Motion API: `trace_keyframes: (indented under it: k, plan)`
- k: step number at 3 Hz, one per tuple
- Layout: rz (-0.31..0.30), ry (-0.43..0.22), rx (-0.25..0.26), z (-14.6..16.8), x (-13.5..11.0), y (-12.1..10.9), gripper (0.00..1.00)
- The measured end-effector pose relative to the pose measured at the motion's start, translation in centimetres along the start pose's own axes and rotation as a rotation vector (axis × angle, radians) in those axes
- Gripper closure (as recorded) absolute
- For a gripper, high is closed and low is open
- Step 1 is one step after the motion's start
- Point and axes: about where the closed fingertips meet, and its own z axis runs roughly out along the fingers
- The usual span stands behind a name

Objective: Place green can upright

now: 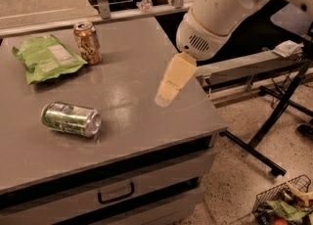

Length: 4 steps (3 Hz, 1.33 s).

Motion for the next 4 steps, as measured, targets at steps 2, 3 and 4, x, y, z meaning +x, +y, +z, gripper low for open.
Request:
trace_keyframes:
  k: [2,3,4]
  plan:
    - [-0.067,-0.089,-0.066,0.9,-5.8,2.6,0.00]
    - [-0.139,-0.116,-0.135,2.9,-9.8,5.2,0.00]
    - [-0.162,-0.105,-0.192,5.8,-12.8,8.0,0.00]
